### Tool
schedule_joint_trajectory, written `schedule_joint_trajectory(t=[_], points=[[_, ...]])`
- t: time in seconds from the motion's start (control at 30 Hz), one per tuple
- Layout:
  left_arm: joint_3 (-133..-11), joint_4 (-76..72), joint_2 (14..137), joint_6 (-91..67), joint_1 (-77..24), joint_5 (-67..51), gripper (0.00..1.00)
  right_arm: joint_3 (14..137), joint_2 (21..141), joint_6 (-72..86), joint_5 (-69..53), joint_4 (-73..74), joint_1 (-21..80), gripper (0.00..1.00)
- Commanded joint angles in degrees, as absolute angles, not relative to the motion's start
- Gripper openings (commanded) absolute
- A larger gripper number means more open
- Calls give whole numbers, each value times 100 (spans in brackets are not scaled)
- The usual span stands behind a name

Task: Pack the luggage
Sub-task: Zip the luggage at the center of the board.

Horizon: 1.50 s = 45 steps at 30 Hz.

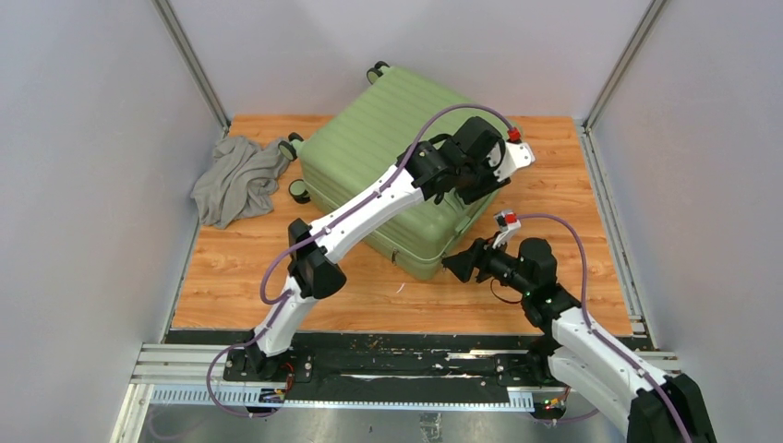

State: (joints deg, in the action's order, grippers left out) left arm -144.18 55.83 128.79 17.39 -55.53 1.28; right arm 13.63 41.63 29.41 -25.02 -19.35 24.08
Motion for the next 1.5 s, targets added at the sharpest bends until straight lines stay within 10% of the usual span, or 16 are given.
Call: schedule_joint_trajectory(t=[0.0,0.07,0.17,0.33,0.73,1.03,1.17,1.47], points=[[-14260,4430,12360,2347,-5091,901,0,1461,4669,2629,-3154,-2806,2441,67],[-14098,4446,12082,2252,-5089,721,5,1589,4920,2496,-3238,-2796,2592,66],[-13556,4484,11419,2064,-5076,466,63,1722,5172,2415,-3226,-2756,2733,64],[-12954,5096,10379,1752,-4635,-299,99,1733,5306,2409,-3101,-2886,2779,54],[-7864,5077,7690,3543,-3771,-1459,65,1496,5431,2469,-3201,-3222,2990,29],[-7137,4205,8150,2894,-3771,-2046,39,1429,5169,2412,-2670,-3076,3048,21],[-6728,3481,8114,2387,-3771,-2270,37,1405,5221,2347,-2329,-3038,3093,35],[-6315,2191,7977,1737,-3771,-1816,26,1285,4753,2137,-1700,-3089,3155,0]])
